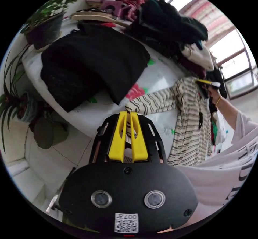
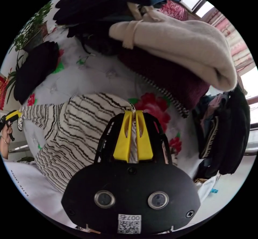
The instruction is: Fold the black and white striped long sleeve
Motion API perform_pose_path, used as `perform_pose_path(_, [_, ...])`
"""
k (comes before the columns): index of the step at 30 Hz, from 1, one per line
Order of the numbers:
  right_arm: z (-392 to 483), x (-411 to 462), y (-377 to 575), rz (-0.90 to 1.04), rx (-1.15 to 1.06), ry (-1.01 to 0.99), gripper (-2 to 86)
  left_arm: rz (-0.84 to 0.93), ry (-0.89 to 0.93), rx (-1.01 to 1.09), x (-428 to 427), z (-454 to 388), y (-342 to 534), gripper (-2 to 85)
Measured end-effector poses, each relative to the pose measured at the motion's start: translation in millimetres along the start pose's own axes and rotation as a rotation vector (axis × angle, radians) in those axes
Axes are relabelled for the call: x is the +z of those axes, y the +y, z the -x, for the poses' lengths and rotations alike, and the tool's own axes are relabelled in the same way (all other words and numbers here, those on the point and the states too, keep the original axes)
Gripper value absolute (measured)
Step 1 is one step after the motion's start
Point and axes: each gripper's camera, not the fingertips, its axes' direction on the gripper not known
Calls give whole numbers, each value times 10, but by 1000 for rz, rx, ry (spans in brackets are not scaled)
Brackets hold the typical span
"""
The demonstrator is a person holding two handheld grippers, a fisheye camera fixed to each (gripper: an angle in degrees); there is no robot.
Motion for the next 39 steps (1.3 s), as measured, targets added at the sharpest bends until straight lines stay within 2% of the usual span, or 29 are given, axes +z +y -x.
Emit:
perform_pose_path(4, [-260,34,-321,79,73,-132,33,-144,39,-139,-443,423,-120,-5])
perform_pose_path(7, [-84,91,-353,105,48,-90,38,-199,82,-185,-652,607,-217,-6])
perform_pose_path(12, [147,-261,44,-53,80,-5,31,-393,142,-263,-953,715,-57,-6])
perform_pose_path(14, [102,-372,255,-83,155,-13,25,-395,111,-295,-931,768,-11,-6])
perform_pose_path(16, [-17,-496,569,-102,297,-48,16,-359,54,-332,-831,800,7,-4])
perform_pose_path(21, [-24,-734,1456,-125,426,-85,12,-330,20,-325,-579,563,-48,6])
perform_pose_path(28, [-336,-988,3376,12,702,30,13,-267,-106,-288,-672,162,-75,50])
perform_pose_path(33, [-585,-1074,4595,88,935,60,20,-340,-232,-320,-944,-185,230,55])
perform_pose_path(39, [-652,-1114,5185,75,1046,65,23,-358,-402,-275,-934,-763,389,51])
